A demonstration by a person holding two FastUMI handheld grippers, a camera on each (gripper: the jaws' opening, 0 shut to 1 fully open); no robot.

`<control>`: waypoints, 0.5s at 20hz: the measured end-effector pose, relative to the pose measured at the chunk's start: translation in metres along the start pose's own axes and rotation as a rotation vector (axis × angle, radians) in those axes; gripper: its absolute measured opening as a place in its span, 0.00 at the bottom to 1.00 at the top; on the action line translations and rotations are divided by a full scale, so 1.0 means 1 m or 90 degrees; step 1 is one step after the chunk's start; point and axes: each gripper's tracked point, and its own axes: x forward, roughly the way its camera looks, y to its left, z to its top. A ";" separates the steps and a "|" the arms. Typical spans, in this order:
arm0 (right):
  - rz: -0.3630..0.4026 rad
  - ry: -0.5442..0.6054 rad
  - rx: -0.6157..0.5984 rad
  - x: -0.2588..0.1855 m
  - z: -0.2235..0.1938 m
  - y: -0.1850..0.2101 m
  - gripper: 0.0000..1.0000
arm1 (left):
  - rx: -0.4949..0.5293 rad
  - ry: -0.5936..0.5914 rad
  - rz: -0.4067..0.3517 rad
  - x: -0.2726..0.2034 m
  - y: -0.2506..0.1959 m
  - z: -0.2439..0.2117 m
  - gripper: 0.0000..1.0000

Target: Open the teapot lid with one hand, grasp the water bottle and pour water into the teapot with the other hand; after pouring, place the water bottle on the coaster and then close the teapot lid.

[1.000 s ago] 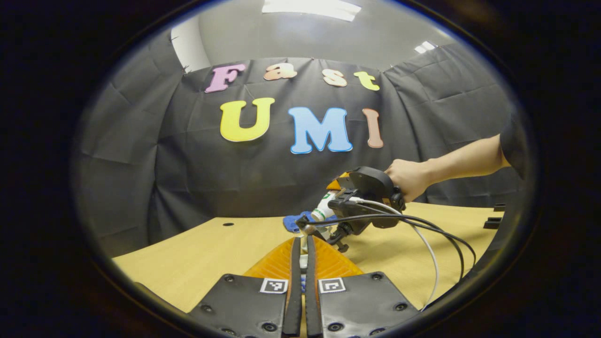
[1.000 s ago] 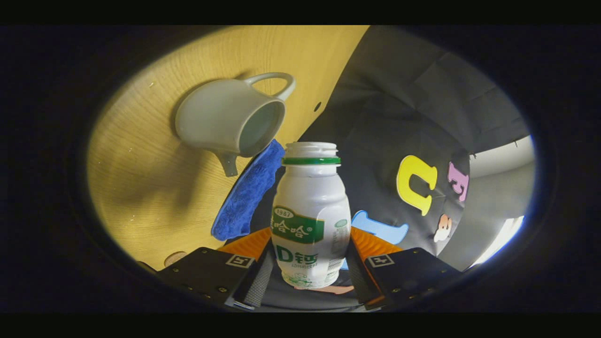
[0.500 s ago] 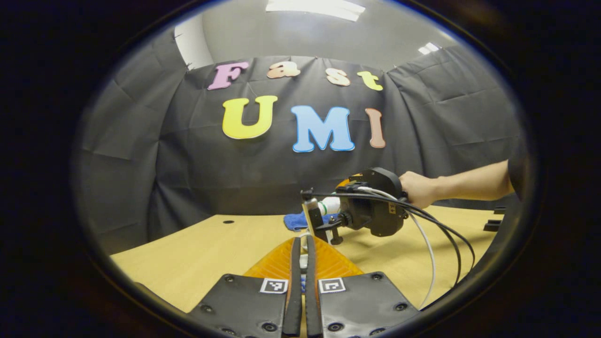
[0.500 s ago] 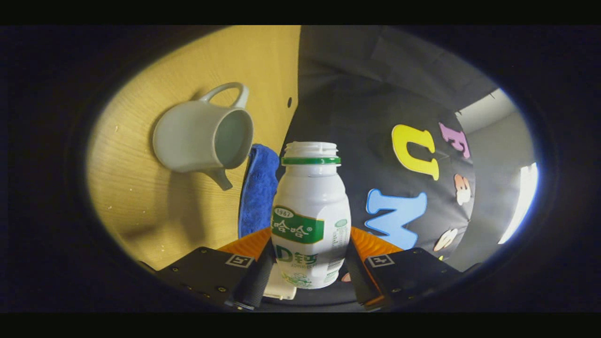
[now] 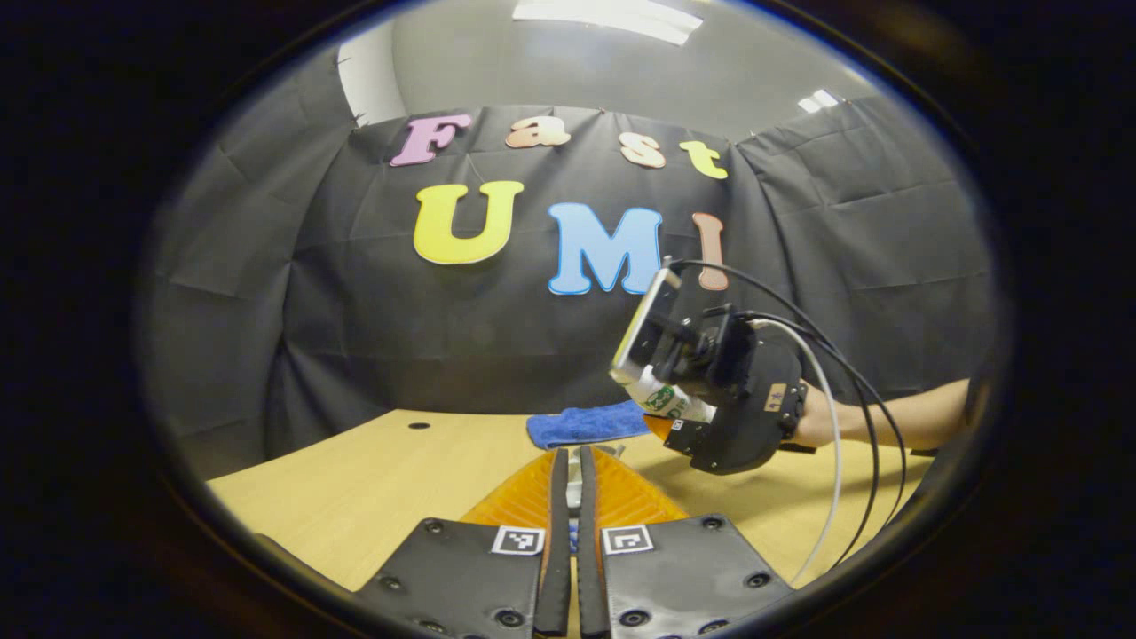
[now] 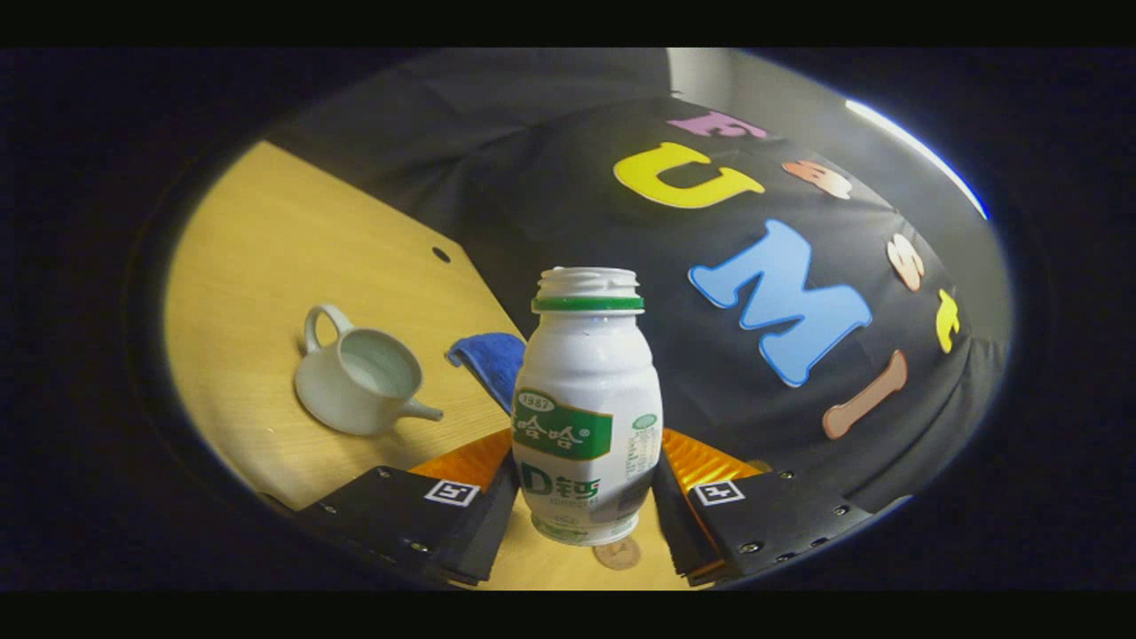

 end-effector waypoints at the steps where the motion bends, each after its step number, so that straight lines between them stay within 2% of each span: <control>1: 0.019 0.003 0.058 -0.005 -0.002 0.000 0.73 | -0.009 -0.001 -0.008 0.012 -0.001 0.005 0.14; 4: 0.069 0.016 0.202 -0.017 -0.014 0.001 0.72 | -0.028 -0.007 -0.021 0.037 -0.003 0.012 0.14; 5: 0.081 0.020 0.247 -0.022 -0.020 -0.002 0.72 | -0.032 -0.009 -0.026 0.048 -0.005 0.014 0.10; 6: 0.093 0.022 0.288 -0.026 -0.023 -0.003 0.72 | -0.033 -0.010 -0.030 0.059 -0.007 0.014 0.14; 8: 0.108 0.015 0.368 -0.034 -0.032 -0.011 0.73 | -0.031 -0.007 -0.036 0.085 -0.010 0.013 0.14; 10: 0.104 0.003 0.427 -0.035 -0.044 -0.024 0.72 | -0.032 0.005 -0.049 0.118 -0.018 0.007 0.14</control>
